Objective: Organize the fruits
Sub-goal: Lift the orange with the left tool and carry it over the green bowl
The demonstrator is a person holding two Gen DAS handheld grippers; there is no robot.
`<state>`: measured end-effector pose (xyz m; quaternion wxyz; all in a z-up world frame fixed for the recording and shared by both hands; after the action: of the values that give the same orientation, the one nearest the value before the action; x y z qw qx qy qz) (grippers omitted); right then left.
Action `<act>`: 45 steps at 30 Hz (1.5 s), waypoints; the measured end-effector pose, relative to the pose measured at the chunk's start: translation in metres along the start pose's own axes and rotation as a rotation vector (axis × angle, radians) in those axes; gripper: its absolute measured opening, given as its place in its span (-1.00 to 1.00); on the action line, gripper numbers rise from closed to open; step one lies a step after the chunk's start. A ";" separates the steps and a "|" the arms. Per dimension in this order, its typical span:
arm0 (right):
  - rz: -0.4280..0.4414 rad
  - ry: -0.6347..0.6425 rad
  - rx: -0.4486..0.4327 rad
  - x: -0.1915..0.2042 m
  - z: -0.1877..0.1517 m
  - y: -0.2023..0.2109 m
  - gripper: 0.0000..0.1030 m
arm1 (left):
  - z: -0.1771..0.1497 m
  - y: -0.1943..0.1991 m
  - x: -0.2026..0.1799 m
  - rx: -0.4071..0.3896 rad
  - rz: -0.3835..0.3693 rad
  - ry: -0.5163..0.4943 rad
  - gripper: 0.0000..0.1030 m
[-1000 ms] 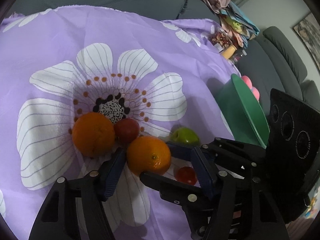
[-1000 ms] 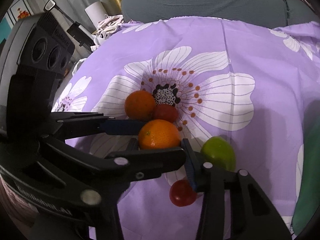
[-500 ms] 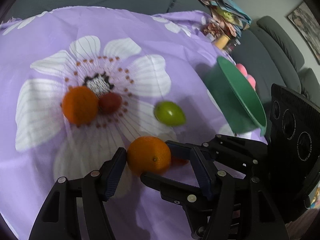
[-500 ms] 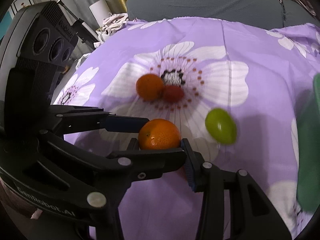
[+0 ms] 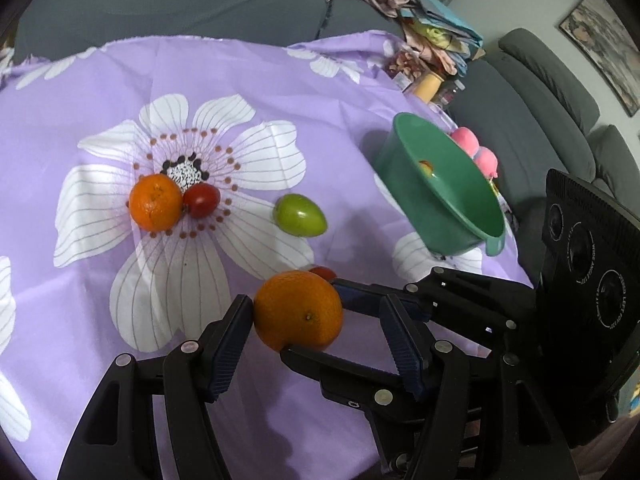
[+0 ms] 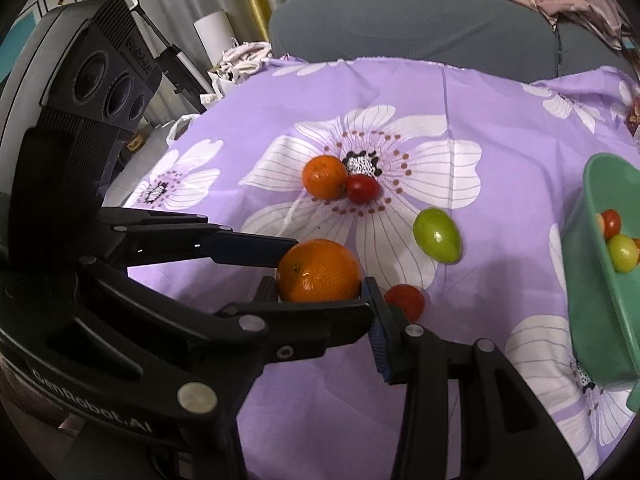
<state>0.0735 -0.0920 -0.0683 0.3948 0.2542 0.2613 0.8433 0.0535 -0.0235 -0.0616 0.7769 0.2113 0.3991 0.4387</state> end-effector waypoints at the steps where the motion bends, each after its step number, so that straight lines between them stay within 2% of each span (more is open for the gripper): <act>1: 0.000 0.001 -0.009 0.001 0.000 0.004 -0.15 | 0.000 0.002 -0.003 -0.004 0.002 -0.005 0.28; 15: -0.005 0.005 -0.079 0.004 -0.004 0.042 -0.15 | -0.001 0.014 -0.034 -0.031 0.021 -0.064 0.28; 36: 0.001 -0.015 -0.163 -0.004 0.001 0.066 -0.15 | 0.010 0.018 -0.062 -0.046 0.061 -0.152 0.28; 45: -0.018 -0.041 -0.201 -0.018 0.003 0.077 -0.15 | 0.020 0.010 -0.078 -0.040 0.054 -0.197 0.28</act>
<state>0.0445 -0.1482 -0.0210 0.4311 0.2280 0.1698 0.8564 0.0412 -0.0845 -0.0088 0.8044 0.2486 0.3059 0.4446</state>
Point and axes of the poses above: each gripper's, at about its wrist camera, not at the fingertips, and y roughly against the way its jaws point, x to its left, z to its top, the point moved 5 cm from there along -y, roughly the way its jaws point, and after that the axes turned 9 degrees about -x, right-handed, at the moved point
